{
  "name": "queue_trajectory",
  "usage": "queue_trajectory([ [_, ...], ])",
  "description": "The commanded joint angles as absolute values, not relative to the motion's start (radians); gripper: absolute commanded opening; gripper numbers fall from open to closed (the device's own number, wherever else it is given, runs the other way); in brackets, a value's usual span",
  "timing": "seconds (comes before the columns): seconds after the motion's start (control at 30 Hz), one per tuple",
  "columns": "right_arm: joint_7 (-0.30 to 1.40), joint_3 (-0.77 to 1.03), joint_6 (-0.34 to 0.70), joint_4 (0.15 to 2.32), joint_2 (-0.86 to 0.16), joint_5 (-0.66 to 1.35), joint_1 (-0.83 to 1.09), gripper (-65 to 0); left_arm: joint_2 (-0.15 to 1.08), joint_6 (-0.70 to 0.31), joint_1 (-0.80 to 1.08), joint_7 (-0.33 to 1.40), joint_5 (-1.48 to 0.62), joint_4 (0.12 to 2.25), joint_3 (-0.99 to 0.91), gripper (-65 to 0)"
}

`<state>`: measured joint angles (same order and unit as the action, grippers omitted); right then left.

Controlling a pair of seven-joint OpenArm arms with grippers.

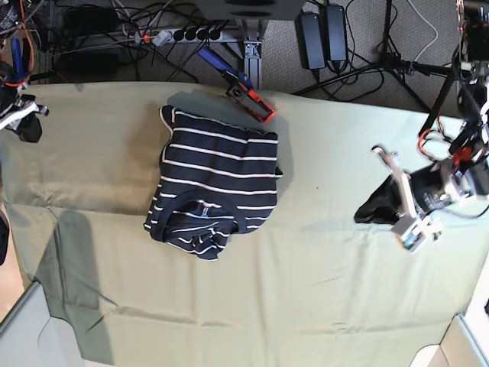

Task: Fold the T-shirt properly
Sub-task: 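Release the folded shirt and raise both grippers away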

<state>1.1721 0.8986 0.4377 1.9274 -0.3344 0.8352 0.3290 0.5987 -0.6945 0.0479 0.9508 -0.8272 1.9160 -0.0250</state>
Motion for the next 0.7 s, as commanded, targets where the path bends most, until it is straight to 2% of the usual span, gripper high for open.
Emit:
queue_trajectory([
  [0.0, 1.164, 0.926, 0.506, 1.947, -0.352, 0.858, 0.344, -65.0, 0.619, -0.698, 0.069, 0.946, -0.845, 1.940, -0.070, -65.0],
  [0.17, 1.171, 0.994, 0.506, 1.947, -0.352, 0.872, 0.452, -65.0, 0.621, -0.698, 0.257, 0.984, -0.906, 1.946, -0.265, -65.0],
  [0.4, 1.176, 1.001, 0.506, 1.947, -0.329, 0.874, 0.631, -65.0, 0.629, -0.698, 0.565, 0.997, -0.975, 1.946, -0.524, -65.0],
  [0.67, 1.186, 1.001, 0.505, 1.946, -0.287, 0.871, 0.805, -65.0, 0.619, -0.698, 0.897, 0.996, -0.955, 1.945, -0.603, -65.0],
])
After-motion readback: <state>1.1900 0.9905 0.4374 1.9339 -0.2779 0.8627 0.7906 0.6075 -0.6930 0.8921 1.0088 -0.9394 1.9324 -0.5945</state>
